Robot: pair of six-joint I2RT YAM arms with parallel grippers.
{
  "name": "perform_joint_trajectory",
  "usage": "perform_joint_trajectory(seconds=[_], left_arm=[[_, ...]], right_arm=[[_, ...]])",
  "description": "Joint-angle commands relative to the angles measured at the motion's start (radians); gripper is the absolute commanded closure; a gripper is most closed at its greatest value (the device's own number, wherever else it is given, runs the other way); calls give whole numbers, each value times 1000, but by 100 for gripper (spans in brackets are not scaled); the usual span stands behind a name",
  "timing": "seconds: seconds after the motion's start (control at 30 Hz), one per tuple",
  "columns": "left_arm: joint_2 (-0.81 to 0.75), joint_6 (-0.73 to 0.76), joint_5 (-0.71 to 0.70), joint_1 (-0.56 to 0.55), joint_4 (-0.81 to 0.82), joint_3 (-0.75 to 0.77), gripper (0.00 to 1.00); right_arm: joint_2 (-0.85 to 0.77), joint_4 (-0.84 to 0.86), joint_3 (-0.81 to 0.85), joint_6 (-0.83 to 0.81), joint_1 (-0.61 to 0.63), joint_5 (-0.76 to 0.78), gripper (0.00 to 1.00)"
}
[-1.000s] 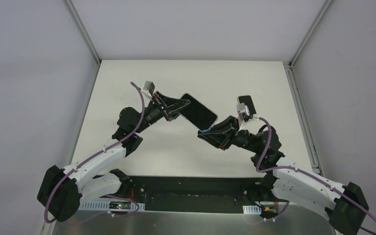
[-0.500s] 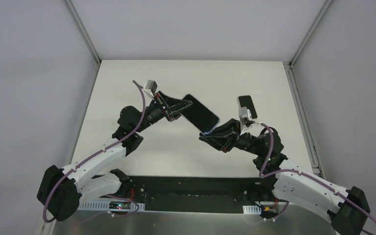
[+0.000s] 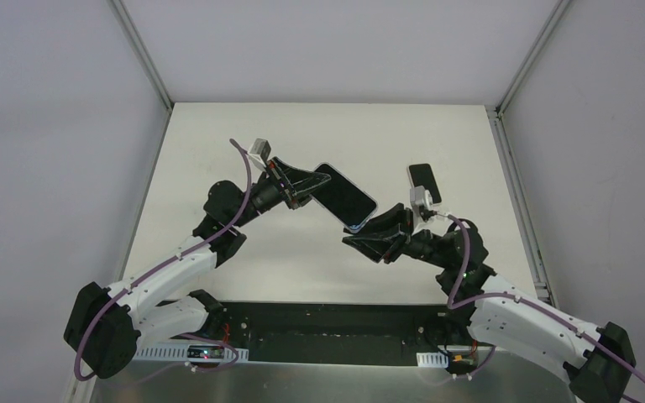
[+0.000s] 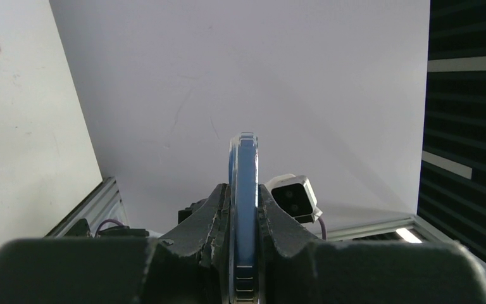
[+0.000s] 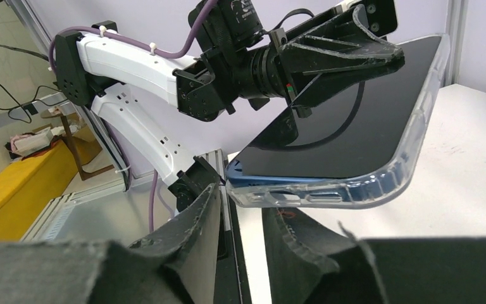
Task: Take the phone out of the phone case
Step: Remove the phone case from the phone.
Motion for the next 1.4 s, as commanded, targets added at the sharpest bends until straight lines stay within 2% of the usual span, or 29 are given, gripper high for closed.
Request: perform_joint_trajectory(seconds=[0.0,0.37,0.43,0.53,0.7,0.83,0.93,1.13,1.37], left_arm=[[-22,-10,-13,-5,15,17,100],[-50,2,-27,-1,15,17,100],[-61,7,-30,5,15,15,100],[-73,14,-37,17,15,11,100],[-94,37,-51,27,15,6,100],[-112,95,-71,28,15,-4,100],[-141,152,-90,28,16,-21,100],[-183,241,-101,28,16,-42,100],[-210,276,-99,28,17,-49,100]], right_arm=[[-43,31,8,-47,7,2,65],[-118,-65,1,-29,8,14,51],[-148,-130,-6,-27,7,34,45],[-212,-215,-20,-16,7,115,38],[-310,-252,-45,76,7,287,33],[-350,-258,-42,314,6,546,32],[-343,-270,-21,484,4,622,34],[-257,-360,83,677,2,624,36],[-145,-372,138,711,3,577,38]])
